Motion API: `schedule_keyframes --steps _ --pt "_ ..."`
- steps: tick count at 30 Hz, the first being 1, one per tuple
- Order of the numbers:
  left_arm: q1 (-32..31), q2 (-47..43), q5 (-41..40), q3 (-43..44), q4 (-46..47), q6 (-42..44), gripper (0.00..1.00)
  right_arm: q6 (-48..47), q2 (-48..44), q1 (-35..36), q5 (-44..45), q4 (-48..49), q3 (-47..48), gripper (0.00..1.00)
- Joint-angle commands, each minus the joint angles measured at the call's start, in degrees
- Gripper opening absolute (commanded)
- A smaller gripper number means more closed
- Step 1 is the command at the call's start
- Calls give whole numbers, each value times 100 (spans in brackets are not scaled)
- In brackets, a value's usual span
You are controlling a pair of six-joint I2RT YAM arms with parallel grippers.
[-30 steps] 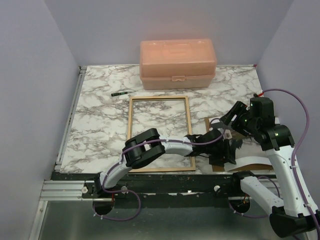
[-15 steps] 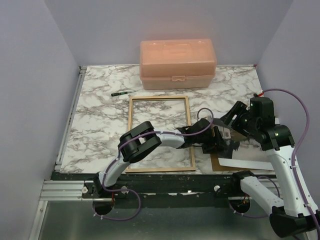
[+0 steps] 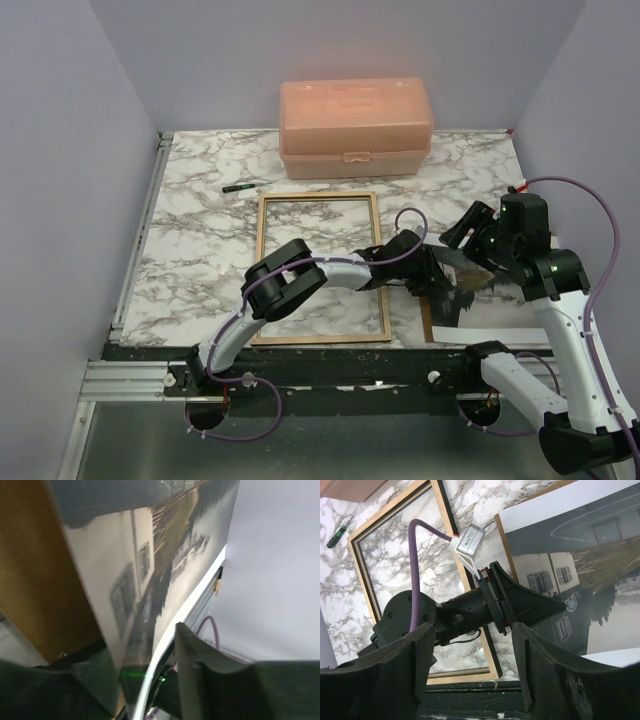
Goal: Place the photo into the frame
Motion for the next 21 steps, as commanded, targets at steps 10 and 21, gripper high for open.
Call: schedule_keyframes --steps 10,21 --pt "28 -1346 -439 -613 -388 823 0 -49 -64 -27 -117 -114 393 69" --pt "730 -3949 -816 -3079 6 1042 0 200 -313 -18 -1130 522 104 94"
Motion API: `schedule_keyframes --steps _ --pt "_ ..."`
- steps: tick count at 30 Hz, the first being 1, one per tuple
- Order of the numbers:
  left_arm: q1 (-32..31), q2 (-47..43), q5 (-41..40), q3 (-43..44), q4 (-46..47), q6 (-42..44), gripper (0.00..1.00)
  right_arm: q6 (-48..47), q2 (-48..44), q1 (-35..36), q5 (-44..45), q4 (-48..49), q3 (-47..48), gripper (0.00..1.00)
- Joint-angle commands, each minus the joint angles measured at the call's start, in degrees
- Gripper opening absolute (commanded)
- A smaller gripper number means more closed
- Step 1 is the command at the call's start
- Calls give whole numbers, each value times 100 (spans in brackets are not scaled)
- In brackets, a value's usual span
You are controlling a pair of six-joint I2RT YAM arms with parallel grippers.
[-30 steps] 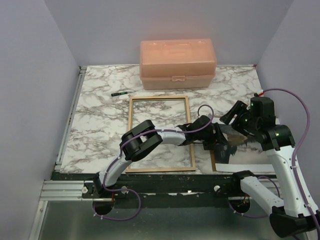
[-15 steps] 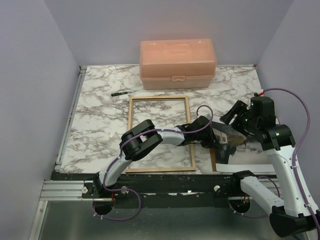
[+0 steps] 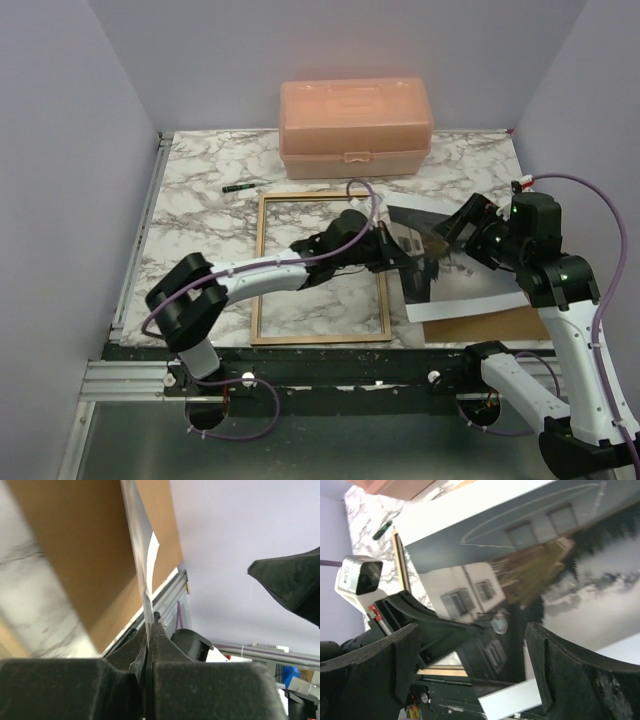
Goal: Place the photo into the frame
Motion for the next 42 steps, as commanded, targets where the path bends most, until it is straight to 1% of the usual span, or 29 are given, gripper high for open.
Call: schedule_keyframes --steps 1,3,8,12,13,16,18,20,23,27,31,33,35,37,38,40,41,42 --pt "509 -1098 -338 -1400 313 92 0 176 -172 -19 -641 498 -237 97" --pt "676 -1629 -414 -1941 283 88 0 211 -266 -18 -853 713 -430 100" --pt "1080 -3068 -788 -3236 -96 -100 0 393 -329 -20 -1339 1151 -924 100" --pt "1279 -4513 -1331 -4025 -968 -460 0 617 -408 -18 -1692 1529 -1422 100" --pt "1312 -4824 -1610 -4192 -1195 -603 0 705 -429 -18 -1818 1630 -1574 100" --pt "1379 -5864 -2075 -4686 -1847 -1030 0 1008 -550 -18 -2149 2028 -2140 100" --pt "1394 -6394 -2284 -4932 -2183 -1354 0 1193 -659 -18 -2274 2265 -2519 100" --pt "1394 -6669 -2376 -5101 -2314 -1579 0 1333 -741 -18 -2370 2433 -2856 100" --pt "1377 -6617 -2287 -5167 -2288 -1743 0 1514 -819 -21 -2445 2660 -3347 99" --pt "1238 -6147 -2130 -4995 -1984 -1774 0 1726 -873 -20 -2545 2909 -3944 96" --pt "809 -5687 -2376 -4710 -1817 -2014 0 1849 -964 -18 -2575 3039 -4416 91" --pt "553 -5447 -2524 -4639 -1558 -2177 0 1845 -1033 -18 -2533 3006 -4534 91" --pt "278 -5178 -2674 -4487 -1456 -2323 3 1830 -1104 -20 -2444 2945 -4608 90" --pt "22 -4906 -2793 -4272 -1436 -2373 7 1860 -1167 -18 -2282 2816 -4661 90" --pt "-86 -4762 -2838 -4150 -1461 -2387 11 1842 -1196 -20 -2210 2765 -4692 90" --pt "-247 -4547 -2925 -3936 -1621 -2402 22 1804 -1277 -18 -1975 2591 -4746 88" --pt "-305 -4459 -2940 -3847 -1757 -2428 29 1803 -1338 -23 -1856 2474 -4773 88" --pt "-351 -4413 -2958 -3806 -1830 -2449 43 1797 -1417 -22 -1799 2372 -4786 88"
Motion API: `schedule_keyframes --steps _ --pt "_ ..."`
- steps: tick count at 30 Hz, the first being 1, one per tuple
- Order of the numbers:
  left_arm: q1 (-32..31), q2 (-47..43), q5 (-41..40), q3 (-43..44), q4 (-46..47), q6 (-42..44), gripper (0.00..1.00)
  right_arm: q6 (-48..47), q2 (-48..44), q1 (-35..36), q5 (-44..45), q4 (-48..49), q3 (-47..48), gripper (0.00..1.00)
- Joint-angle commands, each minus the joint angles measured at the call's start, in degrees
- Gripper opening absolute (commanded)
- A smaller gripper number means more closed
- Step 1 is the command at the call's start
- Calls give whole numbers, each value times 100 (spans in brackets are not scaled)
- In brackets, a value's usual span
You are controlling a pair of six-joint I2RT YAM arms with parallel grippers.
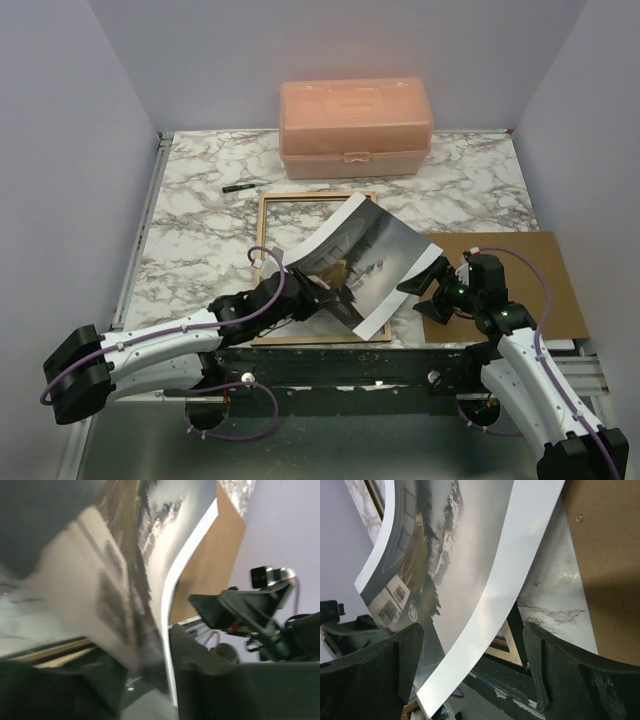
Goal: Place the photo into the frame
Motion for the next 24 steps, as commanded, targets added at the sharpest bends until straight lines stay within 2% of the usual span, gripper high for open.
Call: schedule_keyframes --steps 1,3,4,8,11,14,19,21,24 --pt "-278 263 -407 374 -235 -393 55 15 -296 -18 470 -480 -155 88" --pt "-343 243 -462 328 -372 -504 72 5 -437 -18 520 -628 -198 88" --pt "-355 209 -481 306 -484 -556 78 -4 -483 -22 531 -697 -221 88" --pt "-366 -38 -652 330 -1141 -425 89 -15 -468 -18 495 -683 -419 87" --pt "-366 -111 -915 584 -1801 88 93 39 -367 -18 346 -400 -646 86" --pt "-367 -15 -1156 1039 -2706 493 95 141 -310 -18 189 100 -896 80" --pt "-365 214 -1599 1698 -4194 648 96 370 -8 -19 21 979 -1284 74" --pt "-371 148 -1650 1794 -4291 844 95 393 192 -24 3 1273 -1324 72" --pt "-367 -85 -1529 1745 -3932 1298 95 400 521 -19 40 1669 -1351 69"
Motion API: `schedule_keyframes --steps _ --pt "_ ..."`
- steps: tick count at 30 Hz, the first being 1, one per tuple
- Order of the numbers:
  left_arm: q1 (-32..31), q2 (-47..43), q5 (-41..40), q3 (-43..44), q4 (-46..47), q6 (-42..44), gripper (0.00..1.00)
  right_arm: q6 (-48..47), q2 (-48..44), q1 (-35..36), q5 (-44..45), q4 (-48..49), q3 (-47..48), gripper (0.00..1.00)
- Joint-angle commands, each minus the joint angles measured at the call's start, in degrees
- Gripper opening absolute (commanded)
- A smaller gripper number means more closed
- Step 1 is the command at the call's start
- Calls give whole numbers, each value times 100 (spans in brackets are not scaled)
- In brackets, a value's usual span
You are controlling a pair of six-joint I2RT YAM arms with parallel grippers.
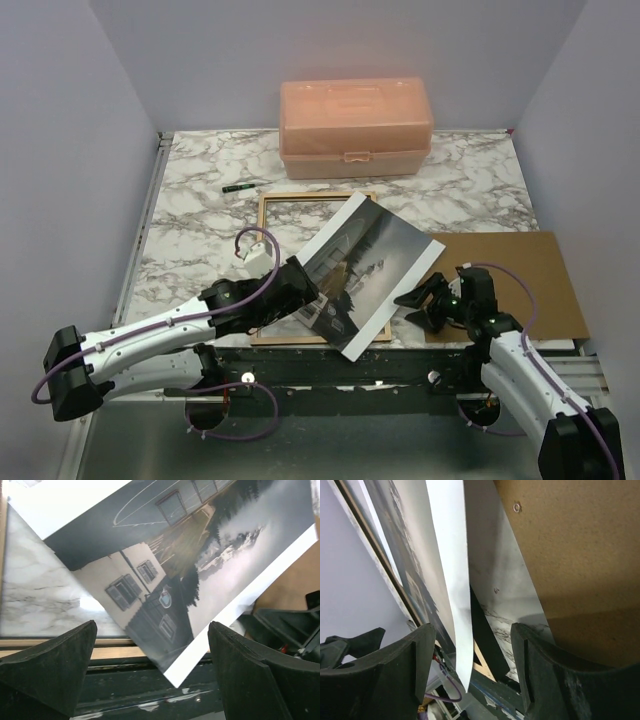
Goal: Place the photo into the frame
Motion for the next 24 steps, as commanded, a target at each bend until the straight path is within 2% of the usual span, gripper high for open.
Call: schedule_keyframes --steps 1,5,12,16,24 --pt "-28 -336 -129 -9 -171 833 95 45 470 -19 80 770 -208 68" --pt "-28 -613 92 -76 343 1418 95 -34 934 -22 150 1206 -170 58" --pt "-28 -666 791 14 1358 2829 96 -311 1566 -18 277 1526 149 24" --pt "-28 -370 1201 260 1531 3437 96 -420 1583 -20 155 1288 493 10" --pt "-169 745 1439 1196 1156 4156 96 -530 1033 -18 -160 246 1431 1"
